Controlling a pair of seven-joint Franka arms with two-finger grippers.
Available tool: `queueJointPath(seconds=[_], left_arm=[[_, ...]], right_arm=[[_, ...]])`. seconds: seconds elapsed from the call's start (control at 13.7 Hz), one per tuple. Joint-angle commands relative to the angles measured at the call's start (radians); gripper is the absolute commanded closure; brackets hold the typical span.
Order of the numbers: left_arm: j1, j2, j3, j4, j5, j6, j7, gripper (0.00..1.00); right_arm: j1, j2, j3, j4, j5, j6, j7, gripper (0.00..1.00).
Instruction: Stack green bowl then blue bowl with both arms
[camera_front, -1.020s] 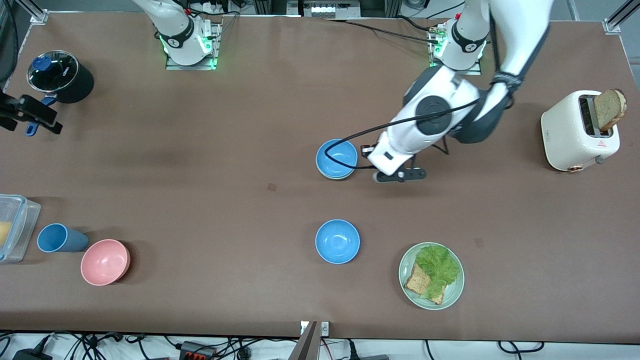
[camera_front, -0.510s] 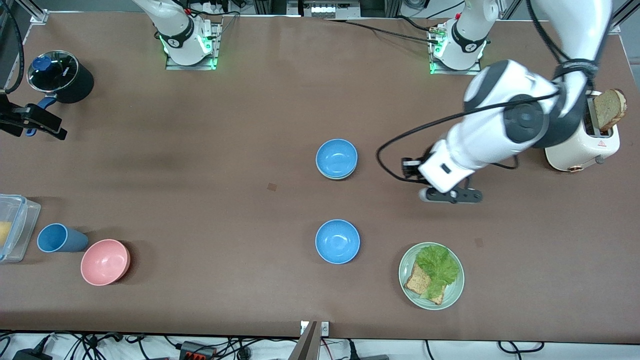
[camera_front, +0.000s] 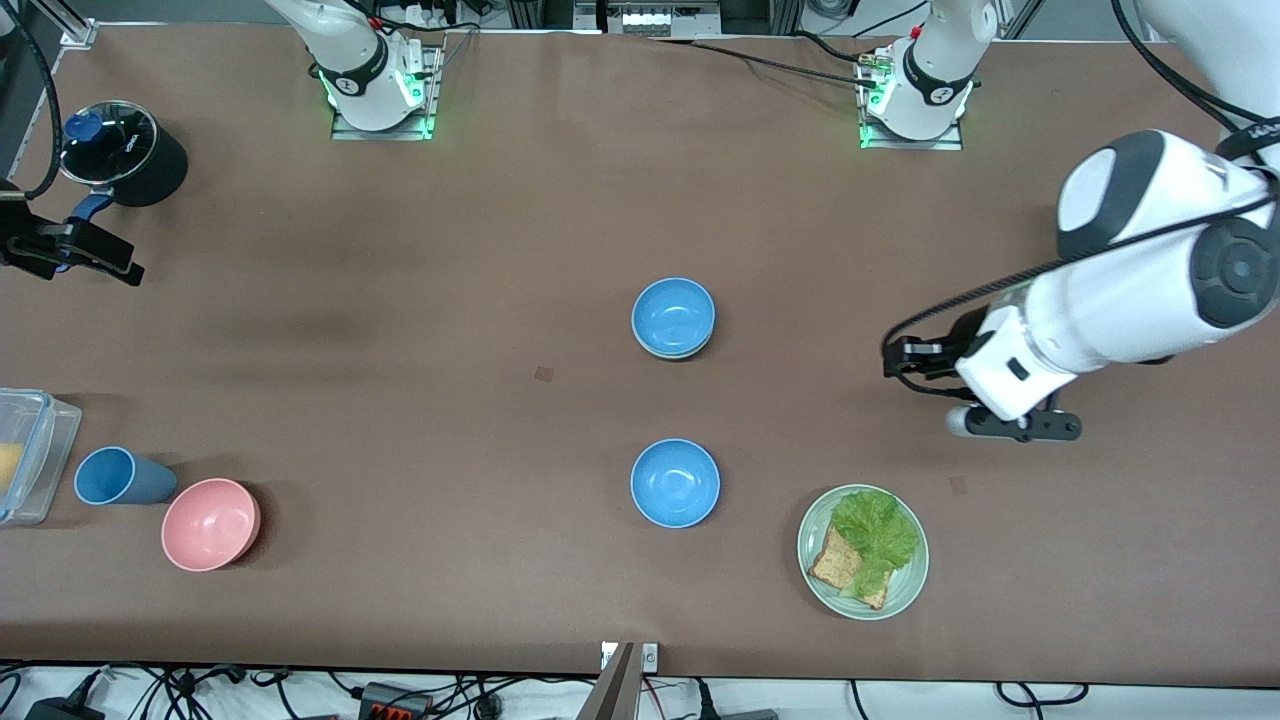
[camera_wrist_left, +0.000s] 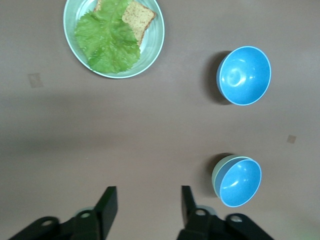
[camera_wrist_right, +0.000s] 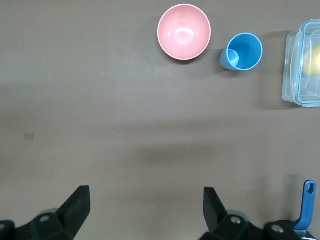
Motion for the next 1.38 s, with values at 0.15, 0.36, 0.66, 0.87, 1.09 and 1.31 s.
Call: queueJointPath(seconds=[0.15,0.36,0.66,0.87,1.09,1.31], left_arm=[[0.011,-0.071,0.121,0.014,-0.021,-0.034,0.306,0.0],[-0.012,-0.162,0.21,-0.057,-0.032,-0.025,0.371,0.0],[-0.005,-0.286,0.27,-0.187,-0.063,-0.008,0.38,0.0],[0.0,-0.378,0.29,-0.283,-0.061,0.048,0.411,0.0],[-0.006,-0.425,0.31,-0.352,-0.061,0.096,0.405,0.0],[-0.003,-0.437,0.332,-0.343,-0.061,0.038,0.406,0.0]], right_arm=[[0.003,0.004,0.002,0.015,0.001,-0.019,0.007,0.0],[0.005,0.0,0.005,0.01,-0.011,-0.022,-0.011,0.0],[0.005,-0.006,0.005,-0.019,-0.011,-0.01,-0.01,0.0],[0.005,-0.032,0.005,-0.075,-0.013,0.021,-0.013,0.0],[0.005,-0.071,0.005,-0.119,-0.011,0.042,-0.039,0.0],[0.006,-0.062,0.007,-0.103,-0.002,0.041,-0.043,0.0]])
